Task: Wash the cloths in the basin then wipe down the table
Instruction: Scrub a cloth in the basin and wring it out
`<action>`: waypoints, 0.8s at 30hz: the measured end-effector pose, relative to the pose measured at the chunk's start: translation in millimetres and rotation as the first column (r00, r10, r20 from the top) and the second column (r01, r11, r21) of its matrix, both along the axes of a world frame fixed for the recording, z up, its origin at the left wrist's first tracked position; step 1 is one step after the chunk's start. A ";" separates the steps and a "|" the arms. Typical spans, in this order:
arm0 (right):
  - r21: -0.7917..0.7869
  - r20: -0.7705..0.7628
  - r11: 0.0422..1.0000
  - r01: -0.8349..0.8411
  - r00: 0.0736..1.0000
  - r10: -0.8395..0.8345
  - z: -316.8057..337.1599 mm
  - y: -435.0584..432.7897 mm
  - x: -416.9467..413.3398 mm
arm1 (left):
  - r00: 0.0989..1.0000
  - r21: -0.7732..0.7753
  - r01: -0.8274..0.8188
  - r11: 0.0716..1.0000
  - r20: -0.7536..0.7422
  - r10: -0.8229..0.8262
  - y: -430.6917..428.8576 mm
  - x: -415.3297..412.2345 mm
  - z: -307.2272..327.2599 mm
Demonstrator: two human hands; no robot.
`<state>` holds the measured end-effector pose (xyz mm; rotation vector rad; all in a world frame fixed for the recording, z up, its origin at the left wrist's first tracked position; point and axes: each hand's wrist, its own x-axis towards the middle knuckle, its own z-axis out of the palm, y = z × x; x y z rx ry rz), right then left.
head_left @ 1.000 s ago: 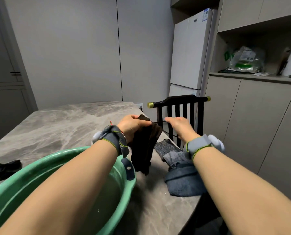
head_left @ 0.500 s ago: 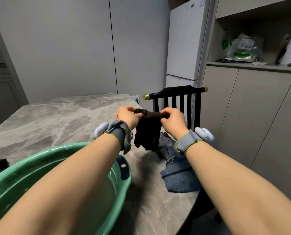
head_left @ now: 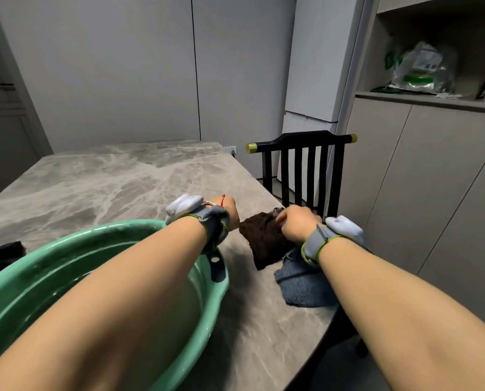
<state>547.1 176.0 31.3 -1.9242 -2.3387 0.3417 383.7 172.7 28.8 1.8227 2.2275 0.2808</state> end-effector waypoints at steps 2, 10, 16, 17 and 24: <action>0.043 -0.075 0.999 0.015 0.997 -0.012 14.6 -3.7 -15.6 | 0.998 0.036 -0.001 0.999 -0.057 0.003 -12.7 -10.4 10.2; 0.178 -0.186 0.954 -0.240 0.944 0.272 47.3 -51.9 -141.7 | 0.982 0.069 -0.114 0.991 -0.145 0.123 -82.8 -101.8 33.8; 0.220 -0.127 0.839 -0.498 0.838 0.530 45.2 -115.6 -264.2 | 0.934 0.093 -0.331 0.939 -0.112 0.340 -134.2 -210.5 30.1; 0.203 -0.119 0.815 -0.543 0.812 0.571 41.3 -129.2 -295.1 | 0.916 0.090 -0.372 0.924 -0.122 0.381 -151.0 -240.0 28.0; 0.041 0.094 0.739 -0.673 0.739 0.667 15.8 -159.8 -399.8 | 0.754 0.027 -0.655 0.756 -0.051 0.655 -221.9 -361.0 -18.7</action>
